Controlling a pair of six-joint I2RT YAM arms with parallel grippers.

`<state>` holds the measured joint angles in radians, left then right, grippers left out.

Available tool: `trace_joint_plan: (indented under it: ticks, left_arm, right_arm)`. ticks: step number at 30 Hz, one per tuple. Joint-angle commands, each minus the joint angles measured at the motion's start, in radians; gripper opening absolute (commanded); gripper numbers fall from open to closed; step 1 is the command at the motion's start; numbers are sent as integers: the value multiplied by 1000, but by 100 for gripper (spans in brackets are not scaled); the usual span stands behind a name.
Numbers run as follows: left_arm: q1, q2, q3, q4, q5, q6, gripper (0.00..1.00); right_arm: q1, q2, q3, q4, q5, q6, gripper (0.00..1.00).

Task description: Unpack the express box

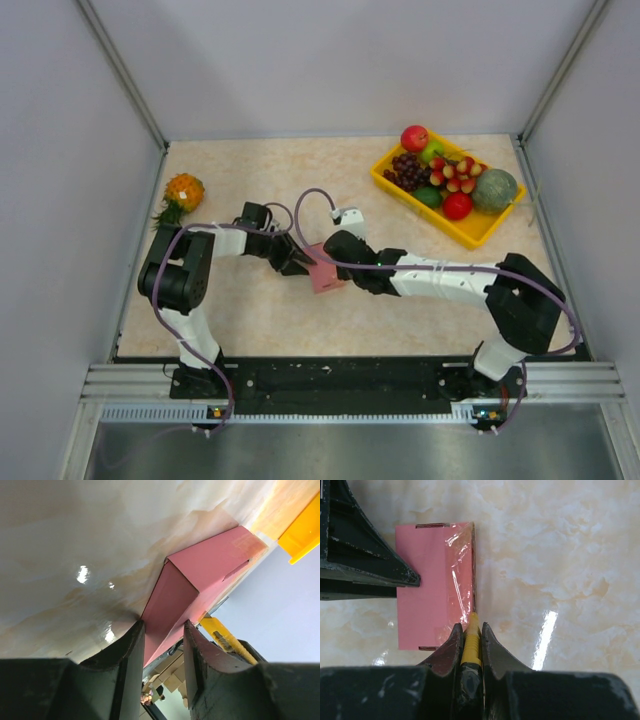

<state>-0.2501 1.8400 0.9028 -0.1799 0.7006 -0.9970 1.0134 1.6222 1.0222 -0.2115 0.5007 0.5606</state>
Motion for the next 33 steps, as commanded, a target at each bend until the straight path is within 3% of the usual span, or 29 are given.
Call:
trace_joint_plan:
  ticks: [1,14,22,33]
  left_arm:
    - [0,30,-30,36,-138,-35,24]
    - [2,22,-47,46,-151,-49,22]
    - [2,19,-51,54,-150,-49,22]
    - [-3,2,-82,22,-171,15,25]
  right_arm:
    - [39,-71,-4,-103,-117,27,0]
    - [39,-136,-27,-155,-165,53,0]
    - [39,-65,-1,-158,-171,51,0]
    - [39,-56,159,-146,-8,32,0]
